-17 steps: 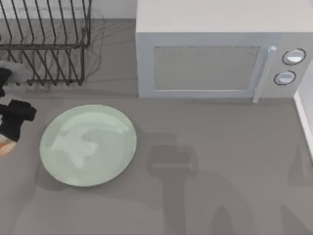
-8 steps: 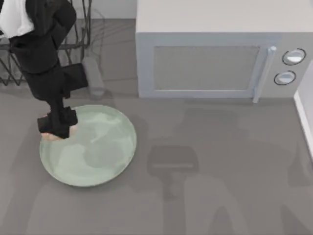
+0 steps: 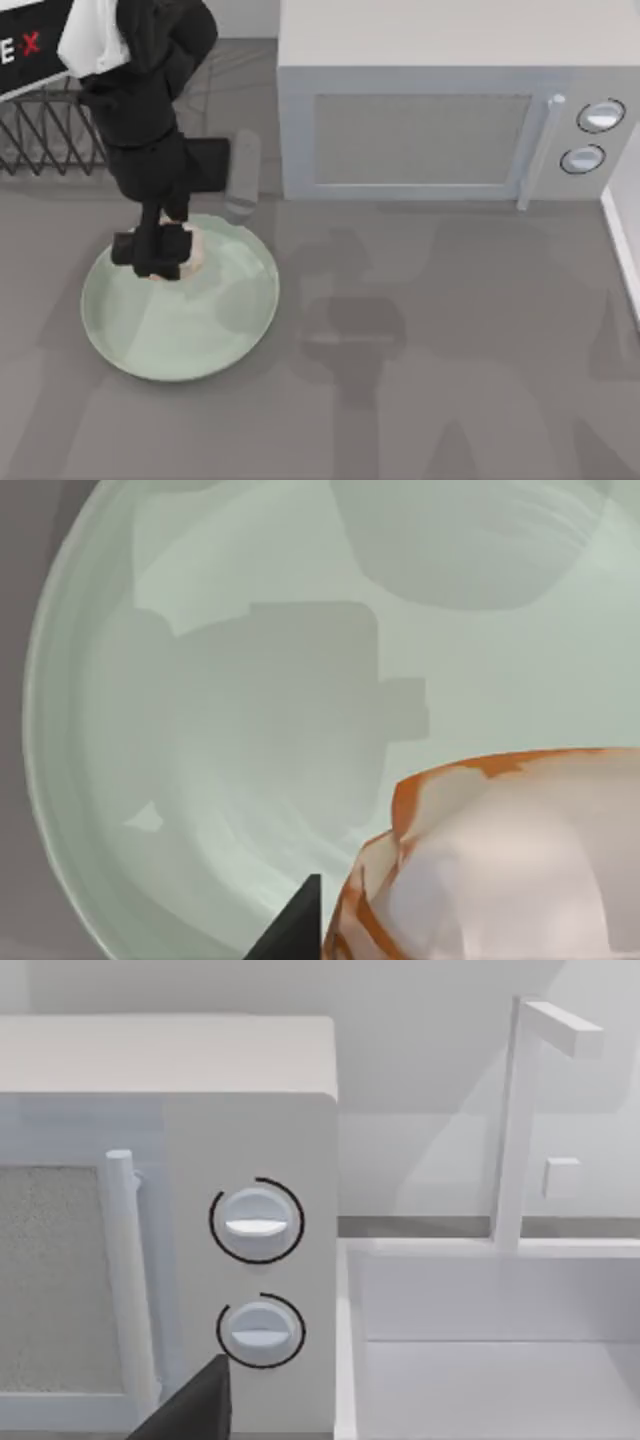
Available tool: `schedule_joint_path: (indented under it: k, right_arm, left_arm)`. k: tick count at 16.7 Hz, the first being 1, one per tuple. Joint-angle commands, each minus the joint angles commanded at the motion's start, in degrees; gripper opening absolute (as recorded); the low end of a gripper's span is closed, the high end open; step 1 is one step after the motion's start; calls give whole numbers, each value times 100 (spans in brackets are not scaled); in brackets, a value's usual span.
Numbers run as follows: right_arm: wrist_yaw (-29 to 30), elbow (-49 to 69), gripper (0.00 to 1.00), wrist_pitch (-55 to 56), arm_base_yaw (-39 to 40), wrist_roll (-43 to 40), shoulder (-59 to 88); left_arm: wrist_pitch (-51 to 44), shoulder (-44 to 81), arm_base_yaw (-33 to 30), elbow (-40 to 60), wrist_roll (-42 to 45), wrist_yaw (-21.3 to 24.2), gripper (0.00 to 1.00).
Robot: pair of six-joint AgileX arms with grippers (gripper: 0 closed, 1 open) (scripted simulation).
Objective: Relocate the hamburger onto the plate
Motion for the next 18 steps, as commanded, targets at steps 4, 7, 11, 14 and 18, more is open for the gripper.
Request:
schedule_joint_path:
  k: [4,7,11,14,18]
  right_arm:
    - [0,0,100,0,0,0,0]
    - [0,0,100,0,0,0,0]
    - [0,0,100,0,0,0,0]
    - [0,0,100,0,0,0,0]
    - [0,0,100,0,0,0,0]
  left_arm:
    - [79,-9,25,-54,6,-13,0]
    - [350,74,24,-295,-3,-2,0]
    - [809,236,8,-656,11,15,0]
    - [951,227,6,-724,9,1,0]
    - [951,227,6,-724,9,1,15]
